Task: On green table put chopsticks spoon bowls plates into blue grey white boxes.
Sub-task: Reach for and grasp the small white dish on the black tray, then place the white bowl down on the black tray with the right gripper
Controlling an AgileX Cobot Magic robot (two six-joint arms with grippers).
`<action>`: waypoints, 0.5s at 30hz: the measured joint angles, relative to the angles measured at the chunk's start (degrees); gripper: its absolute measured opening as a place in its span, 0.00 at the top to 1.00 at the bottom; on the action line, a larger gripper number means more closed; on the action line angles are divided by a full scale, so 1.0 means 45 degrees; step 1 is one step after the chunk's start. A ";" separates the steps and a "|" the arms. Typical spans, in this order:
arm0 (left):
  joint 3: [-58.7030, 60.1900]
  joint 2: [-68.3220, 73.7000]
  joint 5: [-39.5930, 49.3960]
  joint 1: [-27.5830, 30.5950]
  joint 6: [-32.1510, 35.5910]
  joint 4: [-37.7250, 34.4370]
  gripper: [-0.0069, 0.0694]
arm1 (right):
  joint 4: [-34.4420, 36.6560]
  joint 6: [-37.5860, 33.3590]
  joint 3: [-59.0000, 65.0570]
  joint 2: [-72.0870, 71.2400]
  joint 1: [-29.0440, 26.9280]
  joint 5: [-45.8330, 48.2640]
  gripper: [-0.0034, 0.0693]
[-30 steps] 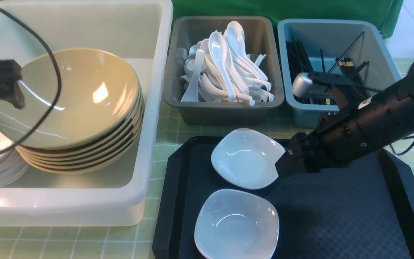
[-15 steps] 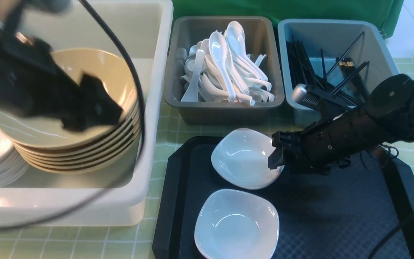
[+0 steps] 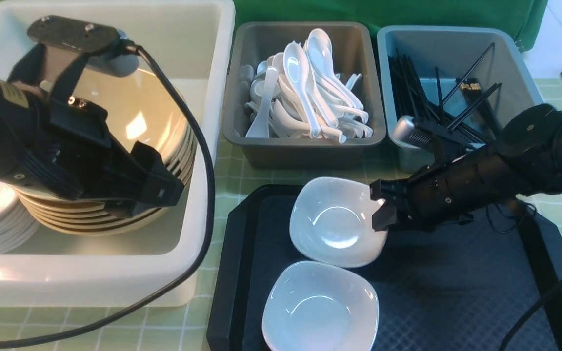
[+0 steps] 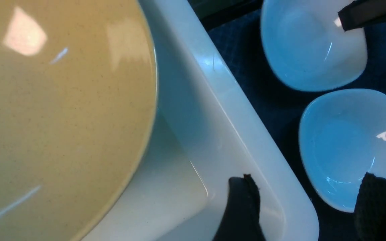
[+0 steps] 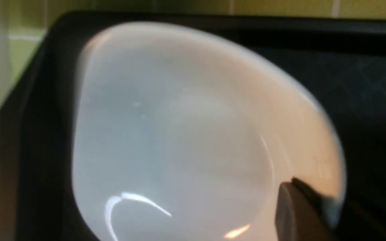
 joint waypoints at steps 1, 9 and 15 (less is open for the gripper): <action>0.0000 0.0000 -0.0034 0.0000 0.0000 0.0011 0.39 | -0.0073 -0.0188 0.0000 -0.0190 -0.0155 0.0247 0.85; 0.0009 0.0000 -0.0189 0.0000 0.0000 0.0015 0.39 | -0.0499 -0.1232 0.0536 -0.2352 -0.1665 0.1709 0.88; 0.0009 0.0000 -0.0242 0.0000 0.0000 0.0015 0.39 | -0.0659 -0.1798 0.2617 -0.4320 -0.2904 0.2150 0.88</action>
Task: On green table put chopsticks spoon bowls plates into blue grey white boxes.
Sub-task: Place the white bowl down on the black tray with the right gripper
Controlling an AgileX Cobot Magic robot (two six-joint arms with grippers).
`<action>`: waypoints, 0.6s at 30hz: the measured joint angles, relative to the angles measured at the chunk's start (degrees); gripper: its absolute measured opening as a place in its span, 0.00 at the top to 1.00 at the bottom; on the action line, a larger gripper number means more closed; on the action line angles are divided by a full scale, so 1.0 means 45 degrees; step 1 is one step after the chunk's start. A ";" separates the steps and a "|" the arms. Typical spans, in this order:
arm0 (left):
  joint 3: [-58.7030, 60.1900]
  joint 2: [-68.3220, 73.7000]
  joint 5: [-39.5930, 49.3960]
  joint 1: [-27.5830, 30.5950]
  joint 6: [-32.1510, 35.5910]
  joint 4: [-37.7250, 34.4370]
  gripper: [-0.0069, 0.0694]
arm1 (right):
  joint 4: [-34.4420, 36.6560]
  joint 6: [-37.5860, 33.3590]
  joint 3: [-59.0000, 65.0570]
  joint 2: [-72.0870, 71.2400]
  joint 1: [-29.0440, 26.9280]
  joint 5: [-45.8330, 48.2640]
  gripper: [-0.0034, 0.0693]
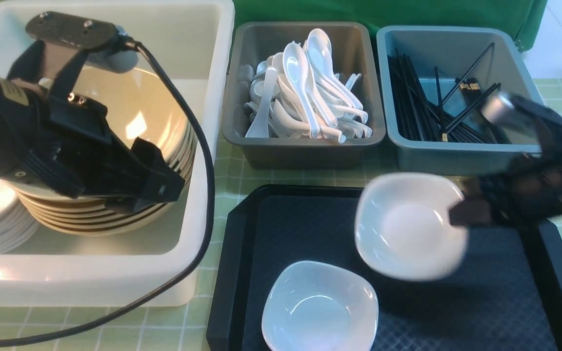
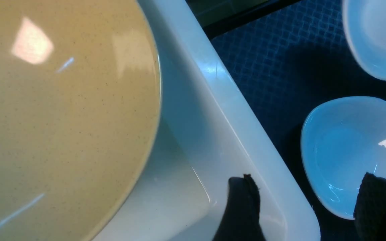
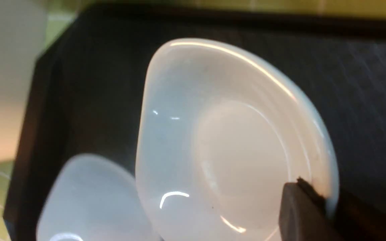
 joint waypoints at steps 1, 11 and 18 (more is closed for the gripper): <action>0.0000 0.0000 -0.0085 0.0000 0.0000 0.0000 0.39 | -0.0022 -0.0045 0.0762 -0.0472 -0.0102 -0.0250 0.88; 0.0000 0.0000 -0.0922 0.0000 0.0000 -0.0693 0.39 | 0.0317 -0.0102 0.2946 -0.0898 -0.0131 -0.1647 0.85; 0.0000 0.0174 -0.1021 0.0000 0.0000 -0.1110 0.39 | 0.0266 -0.0426 0.3013 -0.0898 -0.0131 -0.1606 0.60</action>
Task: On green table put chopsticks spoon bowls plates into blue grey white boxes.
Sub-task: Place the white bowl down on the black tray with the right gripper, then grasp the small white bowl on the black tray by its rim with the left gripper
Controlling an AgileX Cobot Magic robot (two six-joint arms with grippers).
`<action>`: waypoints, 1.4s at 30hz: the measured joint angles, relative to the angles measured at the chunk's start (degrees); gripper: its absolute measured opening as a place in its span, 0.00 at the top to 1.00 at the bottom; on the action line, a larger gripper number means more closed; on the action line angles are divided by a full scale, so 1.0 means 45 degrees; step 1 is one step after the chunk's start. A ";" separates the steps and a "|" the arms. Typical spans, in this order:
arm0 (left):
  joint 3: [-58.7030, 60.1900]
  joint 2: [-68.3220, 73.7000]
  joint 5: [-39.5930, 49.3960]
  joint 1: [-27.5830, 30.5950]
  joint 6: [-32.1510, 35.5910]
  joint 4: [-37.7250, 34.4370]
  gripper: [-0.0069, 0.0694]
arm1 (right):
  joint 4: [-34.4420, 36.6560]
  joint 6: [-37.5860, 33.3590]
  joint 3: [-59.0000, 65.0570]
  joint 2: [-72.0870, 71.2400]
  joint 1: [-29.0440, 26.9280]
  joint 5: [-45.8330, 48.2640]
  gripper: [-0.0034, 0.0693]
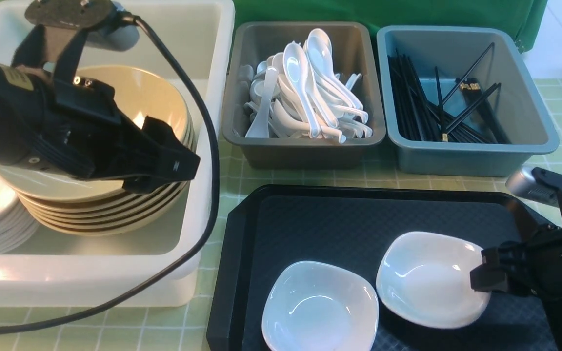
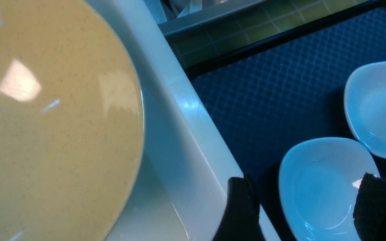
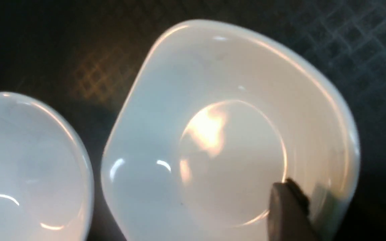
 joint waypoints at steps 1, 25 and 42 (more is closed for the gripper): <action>0.0000 0.0189 -0.0013 0.0000 0.0000 -0.0080 0.39 | 0.0000 -0.0034 0.0000 0.0000 0.0000 0.0036 0.54; -0.6864 0.9098 0.2712 -0.4047 0.0724 -0.1322 0.13 | -0.5657 0.1571 -0.3353 -0.7203 0.0013 0.6224 0.14; -1.2228 1.5420 0.4347 -0.4458 0.1486 -0.2904 0.37 | -0.6655 0.2444 -0.3828 -0.7803 0.1024 0.7364 0.14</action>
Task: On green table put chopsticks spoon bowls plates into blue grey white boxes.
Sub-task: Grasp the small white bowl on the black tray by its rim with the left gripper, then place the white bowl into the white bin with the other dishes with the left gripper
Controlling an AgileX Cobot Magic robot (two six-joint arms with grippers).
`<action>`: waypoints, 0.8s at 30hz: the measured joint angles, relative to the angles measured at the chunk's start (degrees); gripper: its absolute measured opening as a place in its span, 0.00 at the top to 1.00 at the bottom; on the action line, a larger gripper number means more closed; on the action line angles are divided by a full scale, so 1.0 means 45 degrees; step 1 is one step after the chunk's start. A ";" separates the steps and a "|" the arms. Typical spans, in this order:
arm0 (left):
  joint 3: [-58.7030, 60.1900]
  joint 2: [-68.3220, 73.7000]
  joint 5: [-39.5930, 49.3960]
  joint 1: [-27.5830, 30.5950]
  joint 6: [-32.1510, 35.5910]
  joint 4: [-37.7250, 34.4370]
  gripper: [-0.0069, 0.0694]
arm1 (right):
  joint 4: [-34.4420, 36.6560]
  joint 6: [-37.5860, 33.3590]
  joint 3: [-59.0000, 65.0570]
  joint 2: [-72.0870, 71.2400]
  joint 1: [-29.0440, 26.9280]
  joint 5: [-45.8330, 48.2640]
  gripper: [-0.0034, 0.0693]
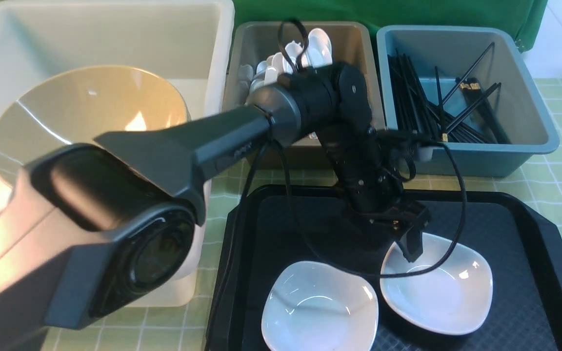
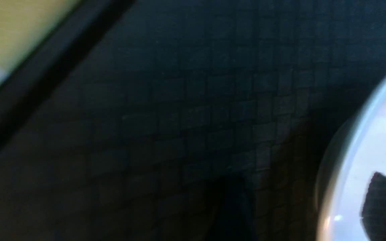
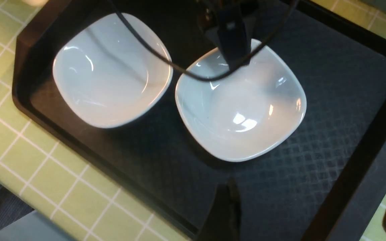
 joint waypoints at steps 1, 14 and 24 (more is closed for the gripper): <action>-0.0019 0.0061 0.0000 0.0000 0.0137 -0.0102 0.42 | -0.0012 0.0011 0.0000 0.0000 0.0000 0.0000 0.14; -0.0020 -0.0290 0.0039 0.0119 0.0794 -0.1117 0.89 | 0.0089 -0.0056 0.0272 0.0000 0.0000 -0.0440 0.14; 0.0229 -0.5664 0.0063 0.3792 0.0336 -0.1541 0.89 | 0.4923 -0.5064 -0.0485 0.0471 0.0780 -0.0867 0.20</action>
